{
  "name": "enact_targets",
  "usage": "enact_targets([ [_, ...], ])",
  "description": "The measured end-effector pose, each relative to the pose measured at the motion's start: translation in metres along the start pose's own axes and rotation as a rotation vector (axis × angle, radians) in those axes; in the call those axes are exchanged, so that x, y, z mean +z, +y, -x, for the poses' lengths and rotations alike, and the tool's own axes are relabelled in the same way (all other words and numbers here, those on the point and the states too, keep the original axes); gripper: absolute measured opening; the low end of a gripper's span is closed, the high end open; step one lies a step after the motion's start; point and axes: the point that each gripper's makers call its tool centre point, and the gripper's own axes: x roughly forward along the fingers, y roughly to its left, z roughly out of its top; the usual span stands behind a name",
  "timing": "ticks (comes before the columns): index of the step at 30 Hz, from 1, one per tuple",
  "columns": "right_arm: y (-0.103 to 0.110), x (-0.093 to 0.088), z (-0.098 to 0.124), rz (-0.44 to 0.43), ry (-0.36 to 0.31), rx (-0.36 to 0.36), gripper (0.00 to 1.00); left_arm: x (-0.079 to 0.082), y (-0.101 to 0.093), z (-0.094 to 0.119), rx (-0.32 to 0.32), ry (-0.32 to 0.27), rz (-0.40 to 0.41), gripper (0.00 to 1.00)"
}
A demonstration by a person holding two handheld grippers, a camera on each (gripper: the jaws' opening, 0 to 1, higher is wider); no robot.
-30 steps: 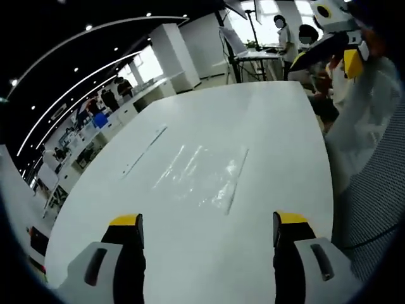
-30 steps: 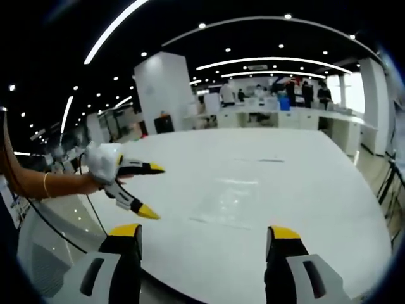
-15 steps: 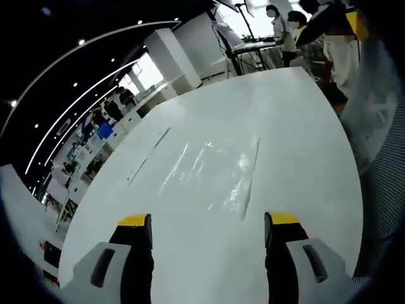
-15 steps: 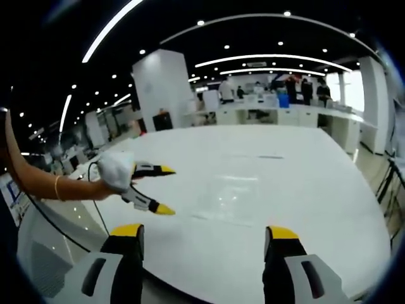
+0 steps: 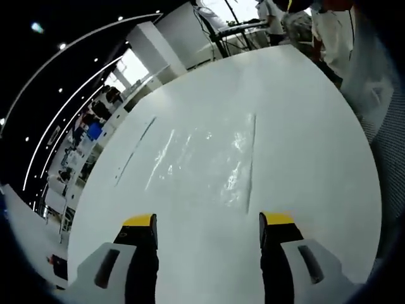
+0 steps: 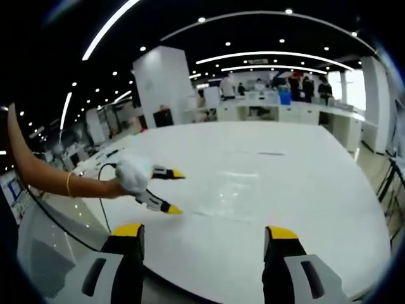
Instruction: Open the resealable bag by pulling the two sides of the seal apart until the entire bag opening is separated and visibly accessible.
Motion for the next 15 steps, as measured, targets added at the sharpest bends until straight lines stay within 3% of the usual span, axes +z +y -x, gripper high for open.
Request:
enact_targets([
  [12, -0.0011, -0.0019, -0.0002, -0.002, 0.013, -0.003, 0.76, -0.0070, -0.0019, -0.0056, -0.007, -0.001, 0.016, 0.56],
  [15, -0.0013, -0.0023, -0.0003, -0.005, 0.015, -0.005, 0.75, -0.0071, -0.0037, -0.0099, -0.009, 0.008, -0.016, 0.54],
])
